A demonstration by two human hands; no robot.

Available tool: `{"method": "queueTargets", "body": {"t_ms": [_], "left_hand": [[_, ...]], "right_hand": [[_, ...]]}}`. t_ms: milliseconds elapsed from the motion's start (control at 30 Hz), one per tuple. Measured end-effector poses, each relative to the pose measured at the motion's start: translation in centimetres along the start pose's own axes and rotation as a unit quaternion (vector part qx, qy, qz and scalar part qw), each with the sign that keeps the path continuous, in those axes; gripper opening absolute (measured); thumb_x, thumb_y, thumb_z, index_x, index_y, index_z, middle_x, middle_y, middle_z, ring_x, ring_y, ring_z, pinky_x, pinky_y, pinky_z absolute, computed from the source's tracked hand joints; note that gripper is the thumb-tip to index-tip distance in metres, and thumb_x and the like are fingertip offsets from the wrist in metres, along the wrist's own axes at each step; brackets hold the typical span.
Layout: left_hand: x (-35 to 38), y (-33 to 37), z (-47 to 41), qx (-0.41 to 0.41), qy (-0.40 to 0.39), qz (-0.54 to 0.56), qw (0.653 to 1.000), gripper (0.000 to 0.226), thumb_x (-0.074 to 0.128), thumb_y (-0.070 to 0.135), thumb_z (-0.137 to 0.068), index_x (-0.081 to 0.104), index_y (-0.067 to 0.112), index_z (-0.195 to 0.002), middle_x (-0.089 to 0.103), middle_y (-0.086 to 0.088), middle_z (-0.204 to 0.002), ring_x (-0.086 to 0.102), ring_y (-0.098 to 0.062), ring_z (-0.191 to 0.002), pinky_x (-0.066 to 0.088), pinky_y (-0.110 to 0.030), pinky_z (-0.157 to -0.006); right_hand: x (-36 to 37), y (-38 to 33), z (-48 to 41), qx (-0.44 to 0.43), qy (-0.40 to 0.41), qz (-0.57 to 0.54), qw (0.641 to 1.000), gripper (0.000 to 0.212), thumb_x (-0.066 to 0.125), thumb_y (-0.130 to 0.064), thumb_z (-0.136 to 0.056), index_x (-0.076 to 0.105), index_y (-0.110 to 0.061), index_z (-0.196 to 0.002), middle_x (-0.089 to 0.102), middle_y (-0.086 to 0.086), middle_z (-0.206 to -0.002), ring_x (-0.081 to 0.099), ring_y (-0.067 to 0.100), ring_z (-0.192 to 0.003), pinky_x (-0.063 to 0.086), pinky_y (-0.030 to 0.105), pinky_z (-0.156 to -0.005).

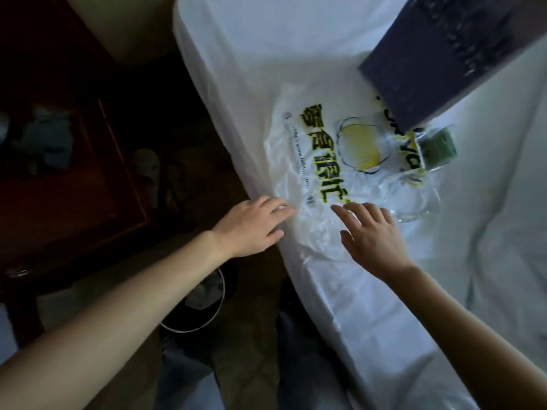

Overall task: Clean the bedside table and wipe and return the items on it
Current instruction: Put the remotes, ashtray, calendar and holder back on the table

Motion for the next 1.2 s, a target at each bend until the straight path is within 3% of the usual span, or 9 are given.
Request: {"method": "queueTargets", "body": {"t_ms": [267,400,500,667,867,967,1067,1133,1200], "left_hand": [[0.5,7.7,-11.9,0.029,-0.005,-0.066,0.997,0.064,0.036,0.047,-0.094,0.01,0.026,-0.149,0.017,-0.001,-0.154,0.02,-0.02,-0.137,0.027,-0.037,-0.105],[2.0,10.8,-16.9,0.045,-0.034,-0.123,0.991,0.091,0.044,0.064,-0.083,-0.004,0.023,-0.149,0.002,-0.011,-0.157,0.008,-0.029,-0.141,0.019,-0.043,-0.111],[3.2,12.6,-19.9,0.033,-0.047,-0.125,0.99,0.108,0.049,0.073,-0.074,-0.009,0.02,-0.148,-0.004,-0.016,-0.156,0.003,-0.034,-0.142,0.012,-0.047,-0.113],[4.5,14.3,-22.8,0.022,-0.044,-0.098,0.994,0.117,0.059,0.072,-0.066,-0.003,0.017,-0.149,-0.001,-0.021,-0.155,0.002,-0.037,-0.141,0.005,-0.047,-0.114],[4.2,14.1,-23.4,0.022,-0.011,-0.029,0.999,0.111,0.074,0.055,-0.052,0.021,0.016,-0.141,0.03,-0.022,-0.141,0.028,-0.036,-0.128,0.028,-0.042,-0.107],[3.4,13.1,-22.8,0.046,0.02,-0.03,0.998,0.11,0.076,0.051,-0.041,0.023,0.019,-0.133,0.044,-0.022,-0.13,0.043,-0.038,-0.118,0.041,-0.041,-0.097],[2.3,11.4,-21.3,0.047,0.016,-0.022,0.999,0.106,0.073,0.054,-0.046,0.021,0.024,-0.134,0.042,-0.019,-0.135,0.041,-0.036,-0.122,0.043,-0.042,-0.095],[1.3,9.8,-20.1,0.036,0.026,-0.013,0.999,0.102,0.069,0.056,-0.05,0.022,0.025,-0.135,0.04,-0.018,-0.137,0.037,-0.034,-0.124,0.041,-0.042,-0.097],[-0.1,8.2,-19.2,0.013,0.034,0.004,0.999,0.103,0.073,0.054,-0.049,0.023,0.028,-0.135,0.038,-0.017,-0.139,0.032,-0.032,-0.125,0.038,-0.04,-0.098]], "right_hand": [[1.0,13.4,2.5,0.134,0.014,-0.025,0.991,0.048,0.042,-0.03,-0.08,0.049,-0.012,-0.124,0.058,0.016,-0.12,0.053,0.036,-0.102,0.048,0.043,-0.081],[1.4,18.7,1.2,0.182,0.043,-0.04,0.981,0.049,0.048,-0.026,-0.083,0.049,-0.006,-0.127,0.05,0.024,-0.128,0.049,0.044,-0.102,0.04,0.046,-0.092],[1.3,21.6,0.0,0.222,0.073,-0.089,0.968,0.049,0.053,-0.028,-0.082,0.046,-0.007,-0.125,0.046,0.029,-0.123,0.046,0.046,-0.101,0.043,0.048,-0.087],[1.6,24.4,-1.5,0.243,0.125,-0.101,0.957,0.066,0.063,-0.039,-0.076,0.035,-0.01,-0.128,0.043,0.028,-0.122,0.03,0.032,-0.108,0.036,0.046,-0.095],[3.4,26.0,-2.3,0.331,0.067,-0.242,0.91,0.098,0.076,-0.037,-0.069,0.022,-0.008,-0.144,0.04,0.021,-0.136,0.037,0.04,-0.117,0.029,0.041,-0.102],[3.8,26.2,-2.5,0.363,0.073,-0.35,0.86,0.084,0.075,-0.027,-0.072,0.029,-0.012,-0.142,0.055,0.011,-0.127,0.051,0.028,-0.114,0.041,0.034,-0.096],[2.9,26.1,-1.9,0.389,0.118,-0.435,0.803,0.057,0.075,-0.024,-0.069,0.053,-0.015,-0.121,0.065,-0.003,-0.098,0.06,0.003,-0.084,0.051,0.024,-0.08],[1.9,25.8,-2.0,0.362,0.128,-0.477,0.791,0.049,0.071,-0.033,-0.063,0.056,-0.023,-0.108,0.061,-0.013,-0.088,0.056,-0.006,-0.075,0.047,0.015,-0.072],[0.7,25.1,-2.7,0.314,0.13,-0.49,0.802,0.046,0.066,-0.043,-0.06,0.055,-0.03,-0.103,0.055,-0.014,-0.092,0.053,-0.002,-0.084,0.043,0.014,-0.077]]}}
Point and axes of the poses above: each hand's wrist, its own z-axis away from the middle knuckle, its own x-axis out of the palm, y = z × x, the point moved 5 cm from there along -z, towards the middle knuckle
